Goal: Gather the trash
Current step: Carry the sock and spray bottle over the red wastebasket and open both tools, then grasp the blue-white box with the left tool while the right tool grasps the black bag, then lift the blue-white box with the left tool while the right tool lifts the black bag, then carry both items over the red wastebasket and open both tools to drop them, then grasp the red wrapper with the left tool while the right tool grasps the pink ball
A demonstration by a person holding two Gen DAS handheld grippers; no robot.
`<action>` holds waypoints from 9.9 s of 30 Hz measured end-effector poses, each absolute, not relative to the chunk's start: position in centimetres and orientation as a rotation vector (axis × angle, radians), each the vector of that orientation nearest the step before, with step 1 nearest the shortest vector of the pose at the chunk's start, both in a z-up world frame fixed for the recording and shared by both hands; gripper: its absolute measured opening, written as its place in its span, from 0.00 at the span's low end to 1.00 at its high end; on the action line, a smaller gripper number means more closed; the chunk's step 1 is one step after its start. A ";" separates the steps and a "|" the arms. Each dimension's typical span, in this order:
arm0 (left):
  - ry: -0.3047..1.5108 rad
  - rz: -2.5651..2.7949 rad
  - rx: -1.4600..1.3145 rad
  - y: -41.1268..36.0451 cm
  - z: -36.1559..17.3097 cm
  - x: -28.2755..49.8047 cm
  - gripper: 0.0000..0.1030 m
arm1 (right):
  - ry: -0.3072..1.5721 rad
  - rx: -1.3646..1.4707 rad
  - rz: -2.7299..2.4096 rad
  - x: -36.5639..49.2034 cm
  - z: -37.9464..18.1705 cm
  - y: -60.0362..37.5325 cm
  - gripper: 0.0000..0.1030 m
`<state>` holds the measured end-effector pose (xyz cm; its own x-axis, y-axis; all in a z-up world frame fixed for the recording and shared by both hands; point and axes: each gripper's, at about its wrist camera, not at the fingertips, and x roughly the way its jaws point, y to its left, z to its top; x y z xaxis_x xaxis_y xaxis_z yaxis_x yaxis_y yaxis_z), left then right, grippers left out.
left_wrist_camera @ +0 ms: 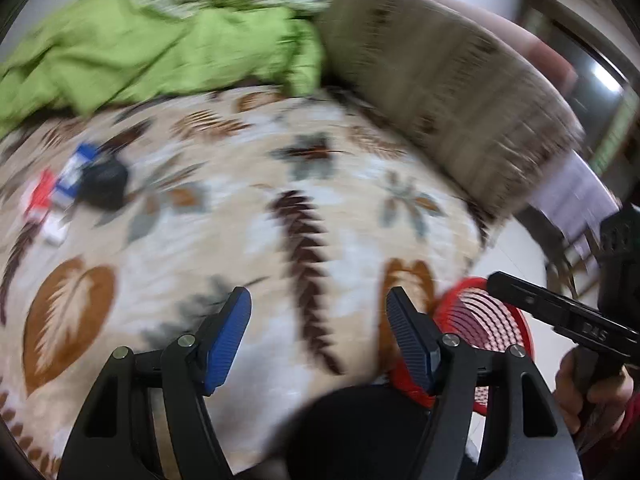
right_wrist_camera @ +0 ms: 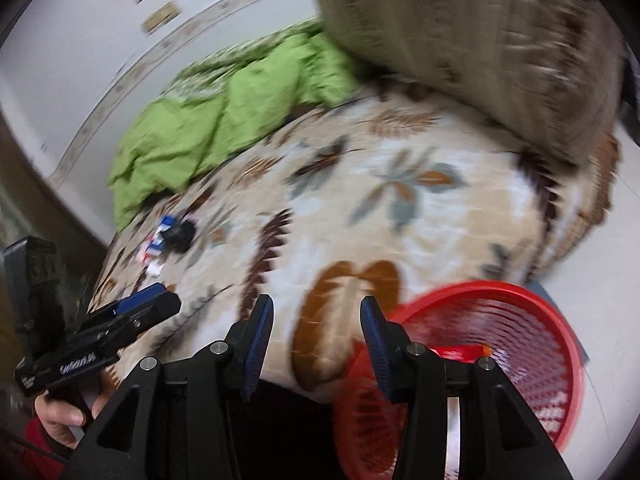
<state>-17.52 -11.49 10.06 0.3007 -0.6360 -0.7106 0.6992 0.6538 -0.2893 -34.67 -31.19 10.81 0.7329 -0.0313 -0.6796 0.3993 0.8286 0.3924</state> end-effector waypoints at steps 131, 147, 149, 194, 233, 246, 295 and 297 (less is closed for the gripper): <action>0.744 -0.365 0.096 1.3 6.3 -11.7 0.32 | 0.646 0.331 0.074 -16.3 8.1 -15.1 0.13; 0.726 -0.366 0.110 1.1 6.7 -11.9 0.32 | 0.652 0.329 0.075 -16.1 8.0 -14.9 0.13; 0.723 -0.366 0.110 1.1 6.7 -12.0 0.32 | 0.649 0.336 0.074 -16.2 8.0 -14.9 0.13; 0.628 -0.364 0.170 0.9 7.9 -13.1 0.32 | 0.635 0.431 0.012 -20.1 10.3 -17.9 0.13; 0.864 -1.313 0.365 -24.0 10.1 -29.7 0.32 | 0.586 0.665 -0.514 -45.7 11.1 -35.9 0.13; 0.903 -1.256 0.302 -23.3 10.1 -28.8 0.58 | 0.583 0.716 -0.525 -46.0 10.4 -37.5 0.43; 1.033 -0.358 -0.219 5.3 2.3 13.0 0.36 | 0.835 0.349 0.164 -4.5 8.8 -19.5 0.43; 1.021 -0.367 -0.202 4.0 1.9 13.1 0.26 | 0.840 0.359 0.165 -2.9 8.4 -19.5 0.43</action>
<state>13.07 4.02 1.90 0.4687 -0.3904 -0.7924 0.2040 0.9206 -0.3329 -2.92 -19.50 8.37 0.6593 0.2825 -0.6968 -0.0021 0.9274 0.3740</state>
